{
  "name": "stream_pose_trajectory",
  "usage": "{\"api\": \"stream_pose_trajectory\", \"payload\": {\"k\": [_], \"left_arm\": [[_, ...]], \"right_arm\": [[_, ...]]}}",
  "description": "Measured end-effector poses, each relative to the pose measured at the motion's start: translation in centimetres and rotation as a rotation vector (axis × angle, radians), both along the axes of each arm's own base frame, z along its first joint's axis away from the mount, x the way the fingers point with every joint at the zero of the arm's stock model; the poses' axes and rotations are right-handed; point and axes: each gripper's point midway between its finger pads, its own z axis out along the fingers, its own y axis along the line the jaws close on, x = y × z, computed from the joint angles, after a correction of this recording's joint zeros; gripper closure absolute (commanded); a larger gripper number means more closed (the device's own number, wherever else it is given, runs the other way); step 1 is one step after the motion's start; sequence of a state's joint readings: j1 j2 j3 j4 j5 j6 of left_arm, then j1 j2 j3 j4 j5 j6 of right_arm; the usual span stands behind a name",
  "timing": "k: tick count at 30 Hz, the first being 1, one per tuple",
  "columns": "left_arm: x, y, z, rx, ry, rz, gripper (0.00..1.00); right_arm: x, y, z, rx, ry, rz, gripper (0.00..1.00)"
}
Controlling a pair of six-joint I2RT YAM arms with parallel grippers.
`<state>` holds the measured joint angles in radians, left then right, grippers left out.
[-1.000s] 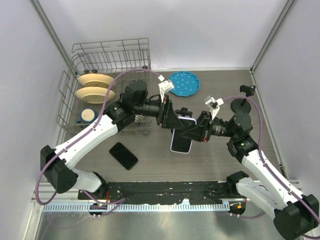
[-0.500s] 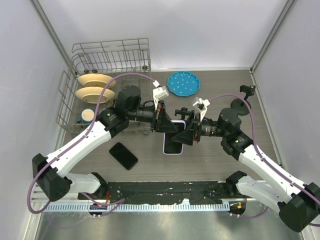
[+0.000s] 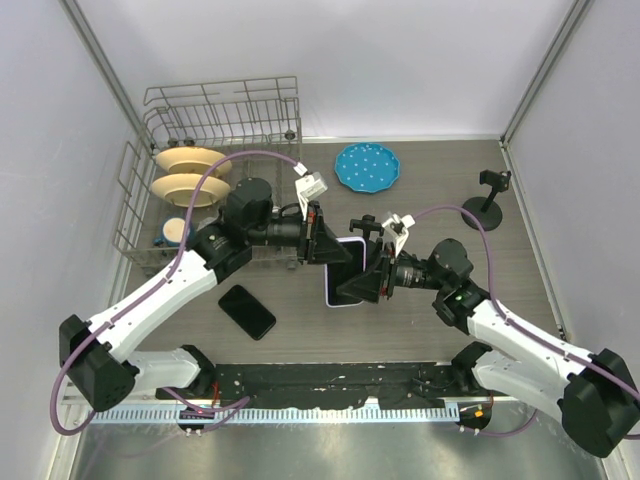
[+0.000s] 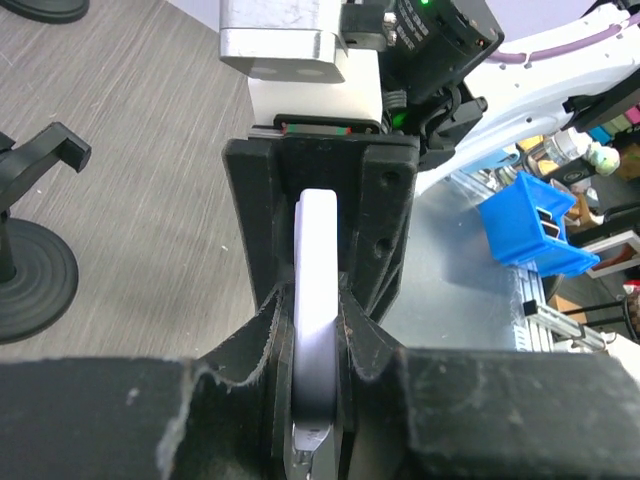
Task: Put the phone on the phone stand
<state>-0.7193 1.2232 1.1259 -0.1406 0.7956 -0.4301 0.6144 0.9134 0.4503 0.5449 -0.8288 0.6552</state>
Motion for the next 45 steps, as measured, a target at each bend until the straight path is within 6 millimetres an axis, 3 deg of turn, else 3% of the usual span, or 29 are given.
{"api": "stream_pose_trajectory", "payload": {"k": [2,3,4,7,8,11,18,21,25,28,31,32,34,35,36,39,41,44,45], "left_arm": [[0.1,-0.1,0.0,-0.010,0.005,0.002,1.00],[0.1,-0.2,0.0,-0.014,0.001,0.003,0.97],[0.1,-0.1,0.0,-0.016,0.016,0.002,0.79],[0.0,0.1,0.4,-0.028,0.022,-0.002,0.52],[0.1,0.0,0.6,-0.033,0.021,0.002,0.51],[0.1,-0.1,0.6,-0.030,0.021,-0.001,0.55],[0.2,-0.8,0.4,-0.009,0.040,-0.052,0.79],[-0.2,-0.8,0.3,-0.009,0.034,-0.088,0.79],[-0.4,-0.8,0.2,-0.005,0.027,-0.103,0.66],[-0.7,-0.9,0.0,0.001,0.030,-0.111,0.69],[-0.8,-0.9,0.0,0.002,0.027,-0.114,0.85],[-0.8,-0.9,0.0,0.002,0.026,-0.115,0.95],[-0.9,-0.9,0.1,-0.004,0.010,-0.129,1.00],[-1.0,-0.9,0.2,-0.008,-0.004,-0.133,1.00],[-1.0,-0.9,0.2,-0.008,-0.006,-0.132,1.00],[-0.3,-0.9,-0.2,0.016,-0.017,-0.077,1.00],[0.6,-0.6,-1.0,0.060,-0.025,-0.002,1.00],[2.5,0.6,-2.1,0.144,-0.069,0.148,1.00],[3.2,1.3,-2.2,0.166,-0.087,0.202,1.00]], "right_arm": [[-0.1,0.5,0.4,0.021,-0.009,0.011,0.97],[-0.2,0.7,0.6,0.031,-0.013,0.024,0.99],[-0.5,0.8,0.9,0.043,-0.024,0.044,0.99],[-0.6,1.0,1.2,0.055,-0.046,0.048,0.99],[-0.4,1.0,0.9,0.047,-0.035,0.032,0.99],[-0.2,0.9,0.4,0.025,-0.037,0.015,0.99],[-0.2,0.3,0.8,-0.050,-0.100,-0.002,0.99],[-0.4,0.2,0.6,-0.070,-0.101,0.007,0.99],[-0.4,0.1,0.5,-0.080,-0.110,0.009,0.99],[-0.3,0.1,0.4,-0.086,-0.114,0.003,0.99],[-0.3,0.2,0.4,-0.085,-0.116,0.005,0.99],[-0.4,0.2,0.6,-0.080,-0.117,0.010,0.99],[-0.7,0.2,0.7,-0.074,-0.108,0.022,0.98],[-0.7,0.2,0.8,-0.071,-0.106,0.021,0.91],[-0.7,0.2,0.8,-0.070,-0.107,0.020,0.69],[0.0,0.2,0.4,-0.087,-0.097,-0.021,0.45],[1.2,-0.1,-0.4,-0.126,-0.075,-0.097,0.39],[3.2,-1.6,-2.0,-0.215,-0.029,-0.259,0.22],[4.0,-2.4,-2.6,-0.249,-0.005,-0.334,0.21]]}}
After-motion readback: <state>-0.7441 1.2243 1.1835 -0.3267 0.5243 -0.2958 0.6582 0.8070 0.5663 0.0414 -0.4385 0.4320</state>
